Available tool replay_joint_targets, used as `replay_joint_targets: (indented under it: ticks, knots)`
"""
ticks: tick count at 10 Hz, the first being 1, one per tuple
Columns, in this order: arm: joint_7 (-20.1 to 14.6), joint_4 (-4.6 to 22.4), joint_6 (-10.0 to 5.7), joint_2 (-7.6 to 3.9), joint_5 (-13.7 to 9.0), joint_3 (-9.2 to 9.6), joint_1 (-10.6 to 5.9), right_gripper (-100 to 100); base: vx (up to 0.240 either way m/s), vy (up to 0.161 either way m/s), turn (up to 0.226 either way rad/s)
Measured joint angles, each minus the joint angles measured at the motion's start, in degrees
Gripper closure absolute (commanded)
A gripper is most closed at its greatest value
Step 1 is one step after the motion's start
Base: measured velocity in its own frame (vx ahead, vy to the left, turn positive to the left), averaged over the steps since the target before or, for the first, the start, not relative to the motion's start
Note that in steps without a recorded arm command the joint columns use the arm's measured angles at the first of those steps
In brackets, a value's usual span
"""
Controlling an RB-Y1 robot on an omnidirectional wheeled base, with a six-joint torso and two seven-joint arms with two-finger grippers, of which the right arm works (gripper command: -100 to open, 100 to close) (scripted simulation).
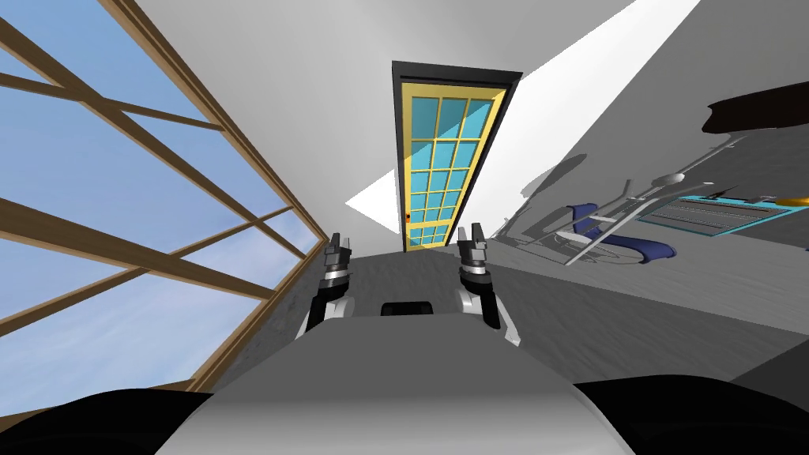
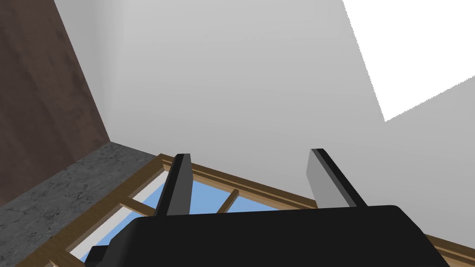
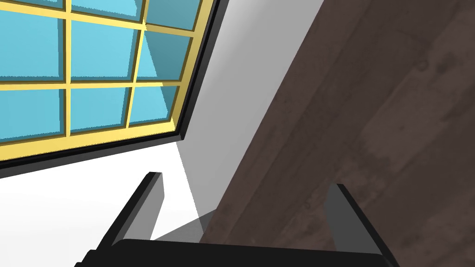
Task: Pull the door open
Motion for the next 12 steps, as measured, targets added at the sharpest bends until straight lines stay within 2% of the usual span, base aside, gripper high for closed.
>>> replay_joint_targets:
  ticks: [4, 12]
  knots:
    - [-1.7, 1.8, -0.42, -0.49, -1.3, 0.05, -0.37, -100, 0.041, -0.212, 0.061]
    - [-7.5, 8.2, -2.34, -1.61, -5.7, 0.2, -1.42, -100, 0.054, -0.178, 0.084]
